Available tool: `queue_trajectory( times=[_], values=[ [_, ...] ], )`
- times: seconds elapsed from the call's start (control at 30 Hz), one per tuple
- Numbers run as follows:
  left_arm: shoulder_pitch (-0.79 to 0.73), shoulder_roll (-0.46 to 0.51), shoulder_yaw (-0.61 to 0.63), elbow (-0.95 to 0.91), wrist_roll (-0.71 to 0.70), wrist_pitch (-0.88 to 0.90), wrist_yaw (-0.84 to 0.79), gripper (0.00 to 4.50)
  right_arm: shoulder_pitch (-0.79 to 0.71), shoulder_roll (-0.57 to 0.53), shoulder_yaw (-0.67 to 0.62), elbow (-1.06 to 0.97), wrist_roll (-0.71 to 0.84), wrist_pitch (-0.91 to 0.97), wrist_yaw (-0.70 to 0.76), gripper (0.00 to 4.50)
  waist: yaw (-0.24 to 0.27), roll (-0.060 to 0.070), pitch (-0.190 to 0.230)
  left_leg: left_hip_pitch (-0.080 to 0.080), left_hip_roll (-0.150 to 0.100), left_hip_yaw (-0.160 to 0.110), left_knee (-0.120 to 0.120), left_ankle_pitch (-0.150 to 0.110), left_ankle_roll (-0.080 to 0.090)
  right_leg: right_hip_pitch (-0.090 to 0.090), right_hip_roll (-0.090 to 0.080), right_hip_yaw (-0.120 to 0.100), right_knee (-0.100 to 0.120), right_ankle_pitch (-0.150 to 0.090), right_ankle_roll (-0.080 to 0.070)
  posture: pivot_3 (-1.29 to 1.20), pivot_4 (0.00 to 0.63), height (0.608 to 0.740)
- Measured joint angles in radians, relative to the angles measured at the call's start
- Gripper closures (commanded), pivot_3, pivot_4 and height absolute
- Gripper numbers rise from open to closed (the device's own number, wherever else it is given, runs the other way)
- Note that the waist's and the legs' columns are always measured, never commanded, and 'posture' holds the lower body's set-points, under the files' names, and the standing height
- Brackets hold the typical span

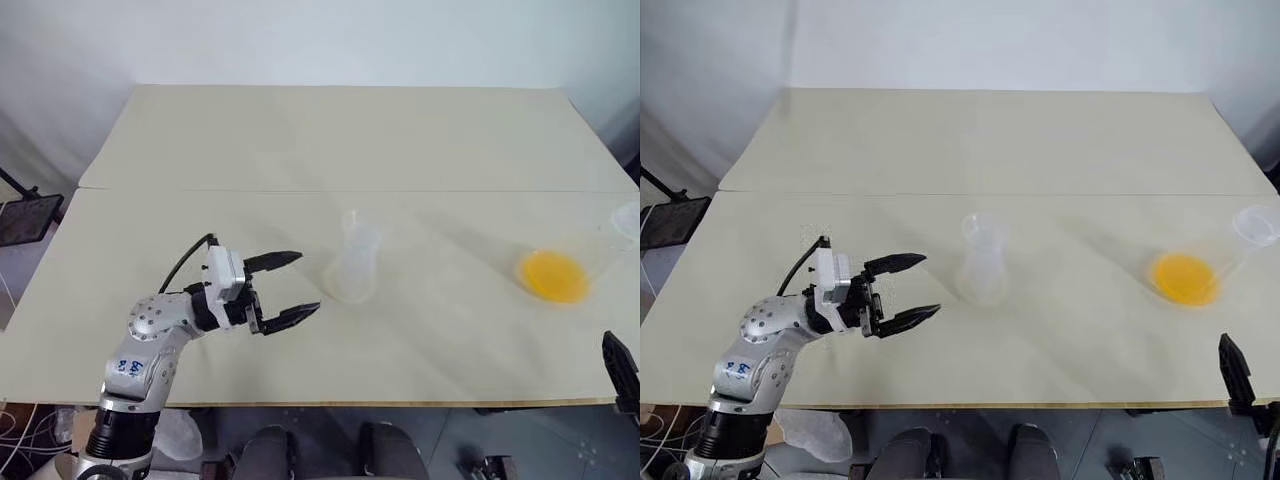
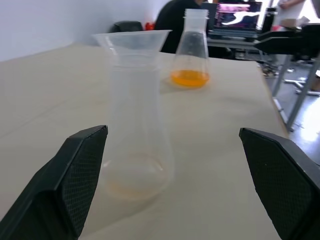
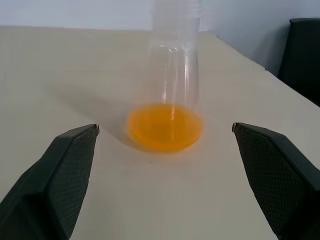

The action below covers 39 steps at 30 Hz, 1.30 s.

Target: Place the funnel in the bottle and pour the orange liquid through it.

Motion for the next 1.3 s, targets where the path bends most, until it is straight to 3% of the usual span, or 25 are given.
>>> queue_trajectory(
  times=[0.37, 0.8, 1.2, 1.3],
  values=[
    [0.052, 0.019, 0.0, -0.099, -0.031, 0.045, 0.052, 0.02, -0.259, -0.228, 0.024, 0.105, 0.032, 0.236, -0.124, 0.0, 0.007, 0.0, 0.0, -0.001, 0.0, 0.0, 0.001, 0.0, 0.0, 0.0, 0.0, 0.0, 0.0, 0.0, 0.0, 0.0, 0.15, 0.74],
    [0.081, 0.03, 0.003, -0.158, -0.041, 0.075, 0.113, 0.02, -0.594, -0.262, 0.117, 0.333, -0.085, 0.244, -0.161, 0.0, 0.012, 0.0, 0.0, -0.001, -0.001, 0.001, 0.001, 0.0, 0.001, 0.0, 0.0, 0.0, -0.001, 0.0, 0.0, 0.0, 0.15, 0.74],
    [0.074, 0.03, 0.002, -0.161, -0.042, 0.075, 0.132, 0.02, -0.708, -0.263, 0.128, 0.45, -0.16, 0.206, -0.143, 0.0, 0.012, 0.001, 0.0, -0.002, -0.001, 0.001, 0.001, 0.0, 0.0, 0.0, 0.0, 0.0, -0.001, 0.0, 0.0, 0.0, 0.15, 0.74],
    [0.068, 0.03, 0.0, -0.161, -0.041, 0.075, 0.132, 0.0, -0.717, -0.263, 0.128, 0.459, -0.165, 0.186, -0.136, 0.6, 0.013, 0.001, 0.0, -0.002, -0.001, 0.001, 0.001, 0.0, 0.0, 0.0, 0.0, 0.0, -0.001, 0.0, 0.0, 0.0, 0.15, 0.74]
  ],
)
